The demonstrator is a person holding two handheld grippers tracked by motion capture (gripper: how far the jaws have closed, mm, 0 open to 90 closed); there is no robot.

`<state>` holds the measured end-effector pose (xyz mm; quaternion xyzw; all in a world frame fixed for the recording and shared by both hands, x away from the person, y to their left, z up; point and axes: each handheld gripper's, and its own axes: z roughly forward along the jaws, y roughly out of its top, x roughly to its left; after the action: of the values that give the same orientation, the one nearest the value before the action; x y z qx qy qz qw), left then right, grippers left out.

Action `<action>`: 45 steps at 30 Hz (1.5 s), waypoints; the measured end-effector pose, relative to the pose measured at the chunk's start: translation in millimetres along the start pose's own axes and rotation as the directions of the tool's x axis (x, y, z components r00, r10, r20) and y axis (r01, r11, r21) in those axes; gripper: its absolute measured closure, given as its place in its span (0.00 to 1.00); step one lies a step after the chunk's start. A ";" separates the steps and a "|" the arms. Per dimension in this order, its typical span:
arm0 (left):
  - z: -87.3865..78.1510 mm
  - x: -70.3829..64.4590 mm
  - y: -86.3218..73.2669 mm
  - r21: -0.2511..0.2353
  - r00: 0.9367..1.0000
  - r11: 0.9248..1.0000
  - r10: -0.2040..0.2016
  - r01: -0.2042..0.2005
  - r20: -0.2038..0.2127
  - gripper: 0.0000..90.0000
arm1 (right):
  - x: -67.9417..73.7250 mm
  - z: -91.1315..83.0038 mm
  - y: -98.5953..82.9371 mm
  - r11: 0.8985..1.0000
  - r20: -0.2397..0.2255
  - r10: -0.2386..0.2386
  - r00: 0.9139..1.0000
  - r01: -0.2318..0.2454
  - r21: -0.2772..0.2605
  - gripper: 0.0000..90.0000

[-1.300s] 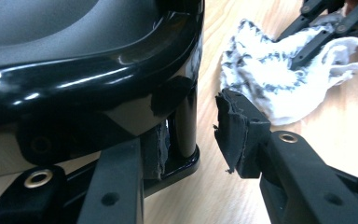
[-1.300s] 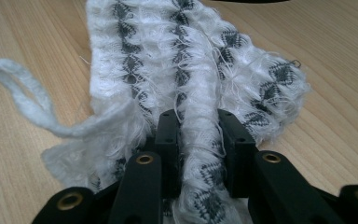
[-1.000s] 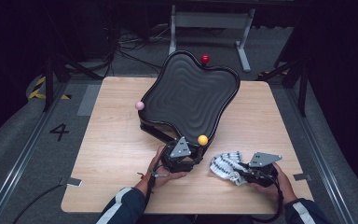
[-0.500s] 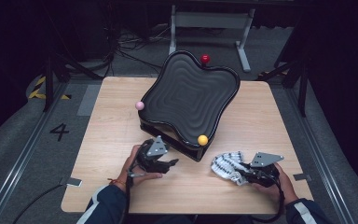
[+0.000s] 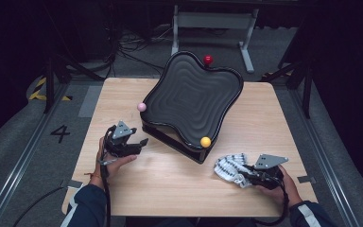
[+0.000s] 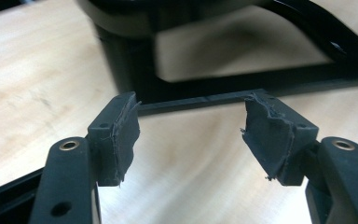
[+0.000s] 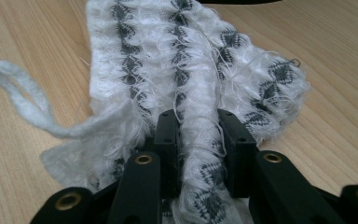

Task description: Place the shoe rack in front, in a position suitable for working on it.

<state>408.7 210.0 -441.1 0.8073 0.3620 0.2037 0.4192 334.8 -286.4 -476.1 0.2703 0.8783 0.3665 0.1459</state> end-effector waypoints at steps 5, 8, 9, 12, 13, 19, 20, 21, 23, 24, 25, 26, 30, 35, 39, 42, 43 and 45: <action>10.3 10.4 8.0 -0.013 0.999 0.999 -0.031 0.030 -0.040 0.39 | -0.3 0.3 -0.8 1.000 0.000 0.001 1.000 -0.001 -0.007 0.80; 22.5 16.6 10.4 -0.009 0.996 1.000 -0.030 0.029 -0.089 0.40 | -0.6 -0.2 -1.3 1.000 -0.004 0.005 1.000 -0.006 -0.009 0.80; 27.2 17.5 10.3 0.004 0.994 1.000 -0.009 0.009 -0.108 0.41 | -0.5 -0.1 -1.3 1.000 -0.003 0.003 1.000 -0.003 -0.009 0.80; 40.7 21.4 12.5 0.033 0.995 0.999 -0.025 0.028 -0.101 0.39 | -0.4 -0.1 -1.5 1.000 -0.001 0.000 1.000 0.000 -0.010 0.80; 42.9 22.6 14.8 0.034 0.994 0.999 -0.028 0.032 -0.106 0.39 | -0.3 -0.2 -1.5 1.000 -0.001 0.001 1.000 -0.001 -0.010 0.80; 49.4 22.2 27.3 0.023 0.992 0.999 -0.045 0.048 -0.116 0.41 | -0.5 -1.0 -2.6 1.000 -0.002 -0.004 1.000 0.004 -0.012 0.79; 51.2 21.1 28.4 0.028 0.991 0.999 -0.029 0.033 -0.131 0.42 | -0.6 -1.1 -2.8 1.000 -0.003 -0.002 1.000 0.002 -0.012 0.79; 52.0 21.1 28.9 0.033 0.991 0.999 -0.020 0.024 -0.134 0.43 | -0.7 -1.3 -2.9 1.000 -0.002 -0.001 1.000 0.001 -0.012 0.78; 53.8 20.5 28.1 0.031 0.993 0.999 -0.030 0.034 -0.115 0.44 | -0.6 -1.6 -3.2 1.000 0.001 0.003 1.000 -0.003 -0.011 0.78; 54.6 19.9 27.8 0.043 0.995 0.999 -0.023 0.027 -0.097 0.47 | -0.5 -2.0 -3.2 1.000 0.000 0.003 1.000 -0.003 -0.010 0.78; 54.5 19.4 28.2 0.060 0.996 0.998 -0.007 0.013 -0.092 0.50 | -0.6 -2.1 -3.3 1.000 0.001 0.002 1.000 -0.002 -0.010 0.77; 54.9 18.3 28.1 0.047 0.996 0.999 -0.011 0.015 -0.088 0.51 | -0.6 -2.2 -3.4 1.000 0.002 0.003 1.000 -0.003 -0.009 0.77; 50.4 18.5 24.8 0.040 0.998 0.999 -0.011 0.014 -0.066 0.56 | -0.6 -2.2 -3.3 1.000 0.002 0.003 1.000 -0.003 -0.008 0.77; 44.7 11.8 19.6 0.027 1.000 1.000 -0.006 0.006 -0.026 0.56 | -0.6 -2.2 -3.3 1.000 0.002 0.004 1.000 -0.004 -0.008 0.77; 37.5 -3.4 16.3 0.038 0.999 0.998 0.046 -0.047 0.018 0.58 | -0.3 -2.6 -3.1 1.000 0.007 0.001 1.000 -0.001 -0.005 0.77; 34.4 -9.7 16.1 0.038 0.996 0.996 0.077 -0.078 0.034 0.59 | -0.1 -3.6 -3.6 1.000 0.008 0.001 1.000 -0.001 0.000 0.77; 32.3 -15.7 15.1 0.044 0.994 0.994 0.096 -0.099 0.055 0.59 | -0.1 -4.6 -4.3 1.000 0.008 0.000 1.000 0.000 0.001 0.77; 29.5 -21.4 14.1 0.047 0.991 0.992 0.111 -0.114 0.072 0.59 | 0.8 -8.0 -6.4 1.000 0.004 0.002 1.000 -0.002 0.010 0.77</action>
<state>419.1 172.8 -446.8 0.8434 0.3063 0.1897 0.3986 328.1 -294.3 -475.3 0.2726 0.8795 0.3618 0.1458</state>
